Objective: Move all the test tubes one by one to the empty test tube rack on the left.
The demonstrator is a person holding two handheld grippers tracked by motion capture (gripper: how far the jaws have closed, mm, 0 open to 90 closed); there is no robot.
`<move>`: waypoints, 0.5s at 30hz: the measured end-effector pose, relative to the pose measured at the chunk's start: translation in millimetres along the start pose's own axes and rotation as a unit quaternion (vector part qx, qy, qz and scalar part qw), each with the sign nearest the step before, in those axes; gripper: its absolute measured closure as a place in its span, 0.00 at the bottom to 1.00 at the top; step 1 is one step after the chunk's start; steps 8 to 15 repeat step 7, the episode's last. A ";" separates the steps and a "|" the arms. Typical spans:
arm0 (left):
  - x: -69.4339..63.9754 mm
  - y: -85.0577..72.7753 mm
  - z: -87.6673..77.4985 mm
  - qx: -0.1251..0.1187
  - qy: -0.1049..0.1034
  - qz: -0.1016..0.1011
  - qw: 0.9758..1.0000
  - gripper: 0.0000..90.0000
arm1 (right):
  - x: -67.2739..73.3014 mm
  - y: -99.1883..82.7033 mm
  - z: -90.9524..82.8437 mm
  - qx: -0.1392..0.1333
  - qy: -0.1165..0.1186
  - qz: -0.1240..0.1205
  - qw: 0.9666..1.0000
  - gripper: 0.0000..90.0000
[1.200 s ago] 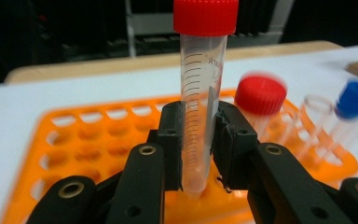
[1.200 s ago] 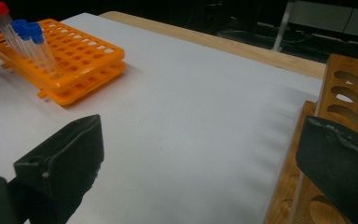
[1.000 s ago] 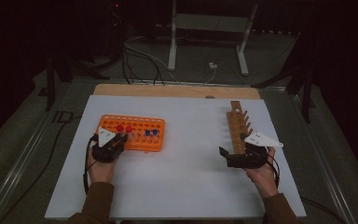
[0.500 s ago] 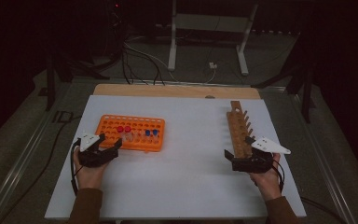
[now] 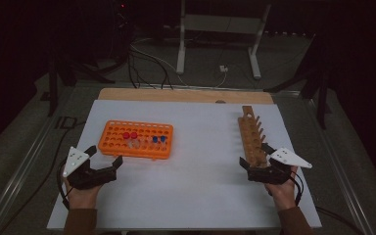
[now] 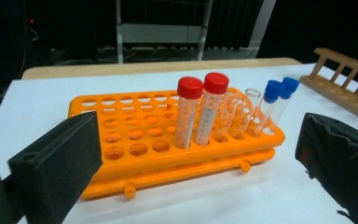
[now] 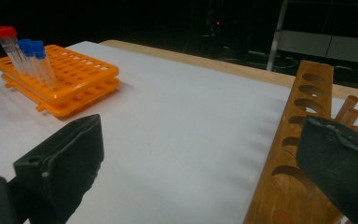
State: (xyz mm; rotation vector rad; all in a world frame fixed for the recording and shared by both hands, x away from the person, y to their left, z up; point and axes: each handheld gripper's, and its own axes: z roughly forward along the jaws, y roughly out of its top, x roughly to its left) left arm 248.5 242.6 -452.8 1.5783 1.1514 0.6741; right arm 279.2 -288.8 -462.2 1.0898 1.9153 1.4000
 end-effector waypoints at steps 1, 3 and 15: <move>-0.5 0.1 -1.7 -0.002 0.000 0.001 1.000 0.00 | -0.7 -0.7 -0.3 0.000 0.000 0.000 1.000 0.02; -1.3 -0.2 -4.2 -0.006 -0.003 0.003 1.000 0.00 | -1.5 -2.6 -0.3 0.000 -0.002 -0.001 1.000 0.02; -3.2 0.0 -4.4 -0.007 -0.004 0.008 1.000 0.00 | -3.1 -7.9 1.1 0.008 -0.007 0.002 1.000 0.02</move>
